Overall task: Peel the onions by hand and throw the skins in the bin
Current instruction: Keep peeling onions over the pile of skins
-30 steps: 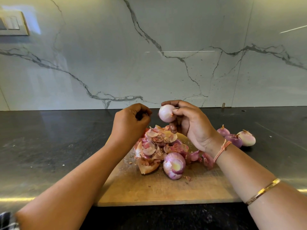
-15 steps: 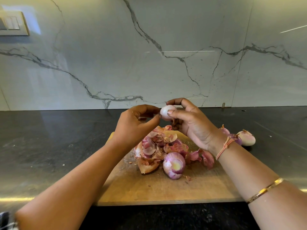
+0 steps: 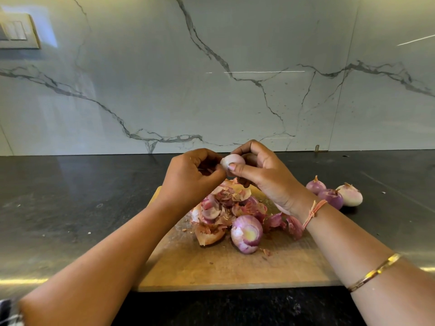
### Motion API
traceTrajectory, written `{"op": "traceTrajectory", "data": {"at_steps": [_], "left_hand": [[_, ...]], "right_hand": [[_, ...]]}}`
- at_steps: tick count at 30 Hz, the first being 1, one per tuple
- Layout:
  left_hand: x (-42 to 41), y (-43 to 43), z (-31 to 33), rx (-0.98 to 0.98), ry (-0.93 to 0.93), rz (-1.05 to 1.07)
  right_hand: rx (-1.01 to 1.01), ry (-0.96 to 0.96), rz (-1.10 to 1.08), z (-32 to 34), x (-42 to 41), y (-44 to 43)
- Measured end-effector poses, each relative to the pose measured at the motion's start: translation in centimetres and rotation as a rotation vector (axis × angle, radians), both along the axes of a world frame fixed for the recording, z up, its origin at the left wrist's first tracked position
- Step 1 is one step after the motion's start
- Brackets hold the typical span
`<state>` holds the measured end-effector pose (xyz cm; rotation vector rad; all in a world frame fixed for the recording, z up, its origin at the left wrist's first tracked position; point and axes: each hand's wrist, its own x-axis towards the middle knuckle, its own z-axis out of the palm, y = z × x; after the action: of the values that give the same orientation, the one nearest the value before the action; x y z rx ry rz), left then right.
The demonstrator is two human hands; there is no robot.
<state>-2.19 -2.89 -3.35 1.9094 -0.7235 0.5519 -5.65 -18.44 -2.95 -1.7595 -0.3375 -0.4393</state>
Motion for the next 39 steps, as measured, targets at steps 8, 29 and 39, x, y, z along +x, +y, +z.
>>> {"op": "traceTrajectory", "data": {"at_steps": [8,29,39], "left_hand": [[0.1,0.1,0.1,-0.037,-0.005,0.039],[1.4,0.3,-0.2,-0.098,0.147,0.125],[0.7,0.2,-0.2,0.011,0.056,0.084]], "right_hand": [[0.023,0.01,0.095,0.0,0.0,-0.1],[0.247,0.056,0.083,0.7,0.0,-0.4],[0.452,0.128,0.185,0.6,-0.1,-0.1]]}}
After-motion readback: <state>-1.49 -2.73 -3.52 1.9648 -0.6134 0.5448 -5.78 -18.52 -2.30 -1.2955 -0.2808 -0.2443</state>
